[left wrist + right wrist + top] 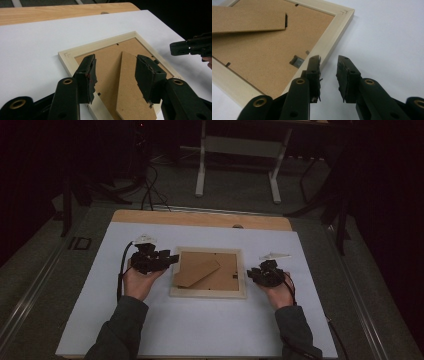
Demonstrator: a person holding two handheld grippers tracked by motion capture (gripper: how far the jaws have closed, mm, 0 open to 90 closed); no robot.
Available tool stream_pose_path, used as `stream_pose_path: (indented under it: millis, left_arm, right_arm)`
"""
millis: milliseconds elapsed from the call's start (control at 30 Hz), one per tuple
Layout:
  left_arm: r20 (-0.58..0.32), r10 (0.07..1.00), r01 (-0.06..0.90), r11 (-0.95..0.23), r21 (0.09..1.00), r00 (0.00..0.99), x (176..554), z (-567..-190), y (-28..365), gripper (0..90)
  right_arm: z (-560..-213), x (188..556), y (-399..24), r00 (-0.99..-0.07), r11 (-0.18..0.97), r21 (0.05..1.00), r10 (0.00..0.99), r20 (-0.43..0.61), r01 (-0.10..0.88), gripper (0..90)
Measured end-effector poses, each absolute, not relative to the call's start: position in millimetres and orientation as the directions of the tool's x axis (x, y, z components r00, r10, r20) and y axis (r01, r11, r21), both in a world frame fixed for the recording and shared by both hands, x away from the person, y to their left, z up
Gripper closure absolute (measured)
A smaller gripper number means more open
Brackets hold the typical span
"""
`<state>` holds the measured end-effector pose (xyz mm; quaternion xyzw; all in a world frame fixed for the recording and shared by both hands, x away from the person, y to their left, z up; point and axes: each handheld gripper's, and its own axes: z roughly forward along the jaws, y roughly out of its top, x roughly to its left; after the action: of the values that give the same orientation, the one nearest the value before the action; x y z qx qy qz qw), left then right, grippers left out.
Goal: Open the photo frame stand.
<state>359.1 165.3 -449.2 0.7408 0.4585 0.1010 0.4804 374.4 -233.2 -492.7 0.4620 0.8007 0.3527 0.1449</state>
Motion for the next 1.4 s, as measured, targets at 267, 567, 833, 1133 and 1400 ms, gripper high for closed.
stream_pose_path:
  millis: [267,567,833,1133,1400]
  left_arm:
    - [-0.262,0.767,0.568,-0.158,0.807,0.586,365.0,-437.3,156.1,52.1]
    - [-0.251,0.746,0.576,-0.210,0.790,0.616,374.0,-434.1,144.8,54.3]
    - [-0.244,0.715,0.582,-0.271,0.767,0.655,385.9,-440.8,134.2,52.9]
    - [-0.271,0.685,0.596,-0.291,0.749,0.676,394.0,-445.6,126.1,55.0]
    - [-0.299,0.666,0.619,-0.313,0.720,0.684,401.5,-454.1,121.0,51.9]
  right_arm:
    - [-494.9,373.8,-232.5,-0.531,0.319,0.699,0.841,0.104,0.641,69.8]
    - [-495.0,373.1,-230.4,-0.536,0.309,0.705,0.836,0.119,0.638,68.2]
    - [-495.3,372.7,-226.8,-0.548,0.319,0.705,0.828,0.119,0.634,67.7]
    - [-493.3,373.5,-224.8,-0.553,0.319,0.708,0.824,0.121,0.630,66.9]
    - [-493.0,373.7,-225.2,-0.554,0.320,0.708,0.823,0.122,0.630,66.9]
